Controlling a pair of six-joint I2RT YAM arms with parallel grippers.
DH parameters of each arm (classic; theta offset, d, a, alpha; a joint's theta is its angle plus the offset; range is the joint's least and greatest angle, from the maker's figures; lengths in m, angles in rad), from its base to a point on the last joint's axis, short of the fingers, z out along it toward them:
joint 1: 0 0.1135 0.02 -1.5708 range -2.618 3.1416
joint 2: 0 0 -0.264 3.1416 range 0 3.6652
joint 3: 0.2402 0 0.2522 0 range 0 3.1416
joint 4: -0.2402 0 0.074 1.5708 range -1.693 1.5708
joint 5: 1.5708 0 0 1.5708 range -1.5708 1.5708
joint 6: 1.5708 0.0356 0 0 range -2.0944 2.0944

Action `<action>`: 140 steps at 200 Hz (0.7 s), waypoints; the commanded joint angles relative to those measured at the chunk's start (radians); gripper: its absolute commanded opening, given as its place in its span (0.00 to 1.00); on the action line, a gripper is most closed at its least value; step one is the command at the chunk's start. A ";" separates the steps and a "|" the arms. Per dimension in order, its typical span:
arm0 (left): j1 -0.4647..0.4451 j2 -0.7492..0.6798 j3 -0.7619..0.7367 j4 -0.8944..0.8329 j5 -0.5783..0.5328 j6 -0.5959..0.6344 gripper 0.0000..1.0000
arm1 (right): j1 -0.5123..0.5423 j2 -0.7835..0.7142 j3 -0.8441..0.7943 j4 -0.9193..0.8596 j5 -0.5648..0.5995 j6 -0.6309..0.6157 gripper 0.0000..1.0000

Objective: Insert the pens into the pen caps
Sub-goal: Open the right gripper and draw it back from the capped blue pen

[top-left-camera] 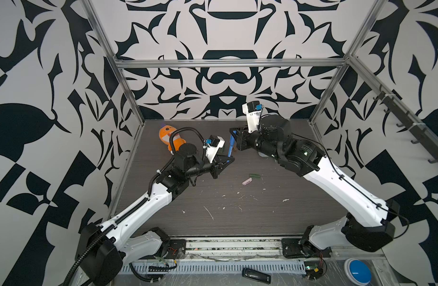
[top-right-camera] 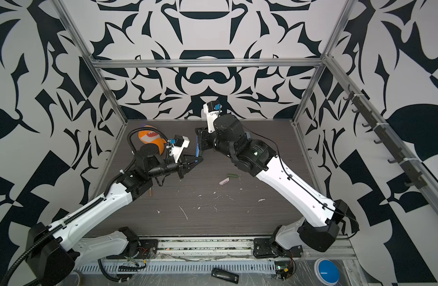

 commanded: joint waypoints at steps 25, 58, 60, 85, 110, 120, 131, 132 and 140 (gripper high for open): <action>-0.005 -0.046 0.015 0.051 -0.057 -0.027 0.00 | 0.005 -0.027 -0.070 0.016 -0.054 0.034 0.00; -0.006 -0.063 0.068 0.076 -0.100 -0.063 0.00 | 0.007 -0.057 -0.185 0.046 -0.070 0.051 0.00; -0.005 -0.063 0.073 0.074 -0.100 -0.065 0.00 | 0.007 -0.058 -0.192 0.048 -0.070 0.052 0.00; -0.005 -0.057 0.130 0.076 -0.117 -0.085 0.00 | 0.006 -0.082 -0.286 0.070 -0.073 0.064 0.00; -0.005 -0.043 0.177 0.082 -0.168 -0.085 0.00 | 0.007 -0.108 -0.366 0.069 -0.087 0.065 0.00; -0.006 -0.032 0.198 0.087 -0.181 -0.082 0.00 | 0.007 -0.118 -0.393 0.065 -0.096 0.065 0.00; -0.005 -0.019 0.221 0.090 -0.193 -0.079 0.00 | 0.011 -0.129 -0.421 0.062 -0.105 0.064 0.00; -0.006 -0.018 0.223 0.092 -0.194 -0.079 0.00 | 0.011 -0.130 -0.424 0.061 -0.106 0.064 0.00; -0.006 -0.006 0.240 0.095 -0.200 -0.080 0.00 | 0.011 -0.136 -0.445 0.060 -0.108 0.063 0.00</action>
